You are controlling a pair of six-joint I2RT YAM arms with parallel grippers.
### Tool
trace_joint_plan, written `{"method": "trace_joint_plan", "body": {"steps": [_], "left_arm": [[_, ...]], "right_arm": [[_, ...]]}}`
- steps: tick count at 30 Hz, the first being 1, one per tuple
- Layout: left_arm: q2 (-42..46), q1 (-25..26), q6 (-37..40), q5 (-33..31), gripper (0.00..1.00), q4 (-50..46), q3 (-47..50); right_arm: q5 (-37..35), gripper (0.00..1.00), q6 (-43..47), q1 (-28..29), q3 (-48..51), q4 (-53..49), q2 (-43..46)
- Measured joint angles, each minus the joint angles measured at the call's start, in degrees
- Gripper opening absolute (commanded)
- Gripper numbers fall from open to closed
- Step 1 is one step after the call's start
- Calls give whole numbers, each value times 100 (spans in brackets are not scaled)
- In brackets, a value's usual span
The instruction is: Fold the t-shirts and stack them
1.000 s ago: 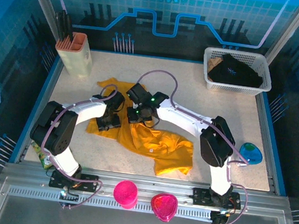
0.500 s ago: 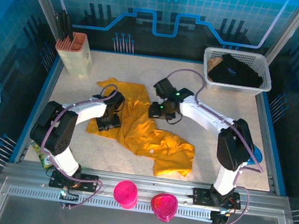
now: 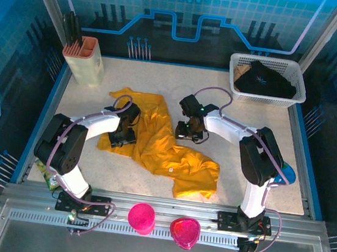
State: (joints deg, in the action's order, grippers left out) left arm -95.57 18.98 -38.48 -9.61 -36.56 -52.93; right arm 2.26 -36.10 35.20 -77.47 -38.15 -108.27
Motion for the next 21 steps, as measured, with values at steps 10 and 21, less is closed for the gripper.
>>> {"method": "trace_joint_plan", "body": {"steps": [10,21], "left_arm": [[0,0,0,0,54,0,-7],[-13,0,0,2,54,-15,-17]], "right_arm": [[376,39,-114,155,31,295,-138],[448,15,-190,195,79,372,-216]]}}
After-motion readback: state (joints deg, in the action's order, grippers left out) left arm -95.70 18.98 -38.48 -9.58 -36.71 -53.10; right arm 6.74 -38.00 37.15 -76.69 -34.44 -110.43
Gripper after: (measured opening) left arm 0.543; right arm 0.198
